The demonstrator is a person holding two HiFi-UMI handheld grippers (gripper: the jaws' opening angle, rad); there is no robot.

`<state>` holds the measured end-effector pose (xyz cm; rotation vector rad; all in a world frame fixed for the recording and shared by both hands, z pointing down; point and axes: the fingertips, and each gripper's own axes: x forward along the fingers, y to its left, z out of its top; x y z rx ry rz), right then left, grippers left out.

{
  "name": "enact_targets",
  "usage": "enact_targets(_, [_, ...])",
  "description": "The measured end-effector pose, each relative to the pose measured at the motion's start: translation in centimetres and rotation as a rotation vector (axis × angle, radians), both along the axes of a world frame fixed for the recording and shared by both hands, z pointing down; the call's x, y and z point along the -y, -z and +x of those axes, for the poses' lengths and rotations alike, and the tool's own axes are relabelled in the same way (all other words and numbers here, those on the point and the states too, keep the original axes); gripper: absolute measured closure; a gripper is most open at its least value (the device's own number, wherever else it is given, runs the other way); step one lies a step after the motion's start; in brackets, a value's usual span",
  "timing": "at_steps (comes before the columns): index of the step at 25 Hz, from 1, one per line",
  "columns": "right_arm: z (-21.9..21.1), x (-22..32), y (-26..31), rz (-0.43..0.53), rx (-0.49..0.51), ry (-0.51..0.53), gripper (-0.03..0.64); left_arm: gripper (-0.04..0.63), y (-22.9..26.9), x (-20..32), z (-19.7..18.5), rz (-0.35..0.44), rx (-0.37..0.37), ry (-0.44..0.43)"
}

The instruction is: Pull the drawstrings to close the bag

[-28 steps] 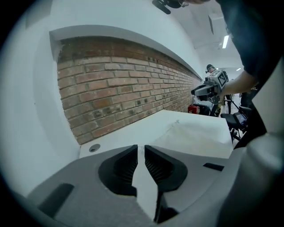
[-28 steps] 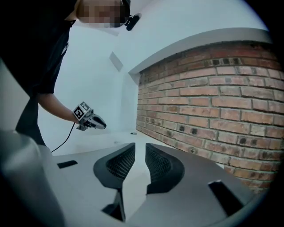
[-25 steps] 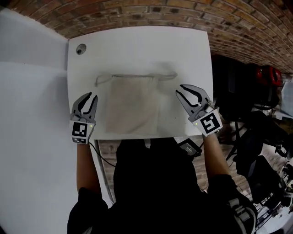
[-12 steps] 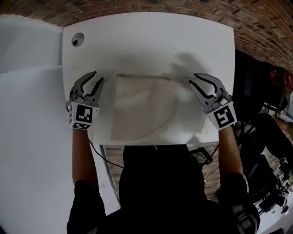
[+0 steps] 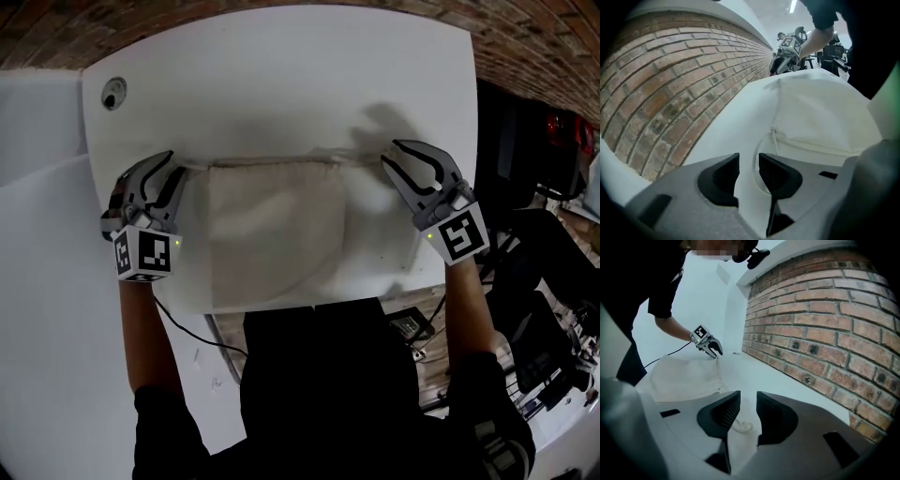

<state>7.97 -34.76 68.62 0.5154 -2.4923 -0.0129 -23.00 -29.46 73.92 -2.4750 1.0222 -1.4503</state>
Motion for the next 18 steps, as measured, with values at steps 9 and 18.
enact_targets(9, [0.7, -0.1, -1.7, 0.076, -0.081, 0.048, 0.512, 0.476, -0.7, 0.6, 0.0, 0.023, 0.029, 0.010])
enact_targets(18, [-1.9, -0.6, -2.2, 0.168, -0.208, 0.280, 0.480, 0.560, -0.6, 0.8, 1.3, 0.041, 0.024, 0.004])
